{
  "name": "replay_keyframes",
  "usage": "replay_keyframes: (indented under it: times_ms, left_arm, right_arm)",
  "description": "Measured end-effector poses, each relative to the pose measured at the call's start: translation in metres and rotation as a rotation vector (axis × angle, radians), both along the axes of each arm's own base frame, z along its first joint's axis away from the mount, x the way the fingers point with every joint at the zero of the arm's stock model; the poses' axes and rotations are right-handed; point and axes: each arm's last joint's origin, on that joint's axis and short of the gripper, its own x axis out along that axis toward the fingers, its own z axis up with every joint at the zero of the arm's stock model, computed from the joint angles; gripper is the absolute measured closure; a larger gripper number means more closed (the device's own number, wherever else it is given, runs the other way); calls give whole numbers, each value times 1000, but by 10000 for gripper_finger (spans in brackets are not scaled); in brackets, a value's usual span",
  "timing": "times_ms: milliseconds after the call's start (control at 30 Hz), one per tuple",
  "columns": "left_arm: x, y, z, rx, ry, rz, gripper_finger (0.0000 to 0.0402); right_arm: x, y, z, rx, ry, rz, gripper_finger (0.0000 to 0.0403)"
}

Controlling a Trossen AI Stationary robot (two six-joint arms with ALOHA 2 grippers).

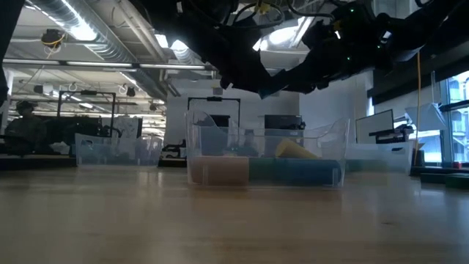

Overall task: Sort blocks by size
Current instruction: Put the blue arch block into the top right transparent bin

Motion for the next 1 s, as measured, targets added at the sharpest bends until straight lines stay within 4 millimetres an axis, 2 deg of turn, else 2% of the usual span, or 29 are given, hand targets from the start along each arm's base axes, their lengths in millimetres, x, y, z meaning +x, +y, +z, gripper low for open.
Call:
replay_keyframes:
  times_ms: [167, 367, 500, 600, 733, 1000]
  left_arm:
    - [0, 0, 0, 3, 0, 5, 272]
    - [0, 0, 0, 2, 1, 3, 272]
    - [0, 0, 0, 1, 0, -1, 272]
    - [0, 0, 0, 1, 0, 0, 271]
    - [0, 1, 0, -1, 0, -1, 246]
    - [-4, 1, 5, 5, 9, 1, 182]
  right_arm:
    - [0, 0, 0, 2, 0, -2, 272]
    - [0, 0, 0, -4, 0, 1, 271]
    - [0, 0, 0, -6, 2, 2, 251]
    - [0, 0, 0, -6, 2, 1, 257]
    - [0, 0, 0, -6, 3, 2, 272]
    - [0, 0, -1, -8, 8, -8, 260]
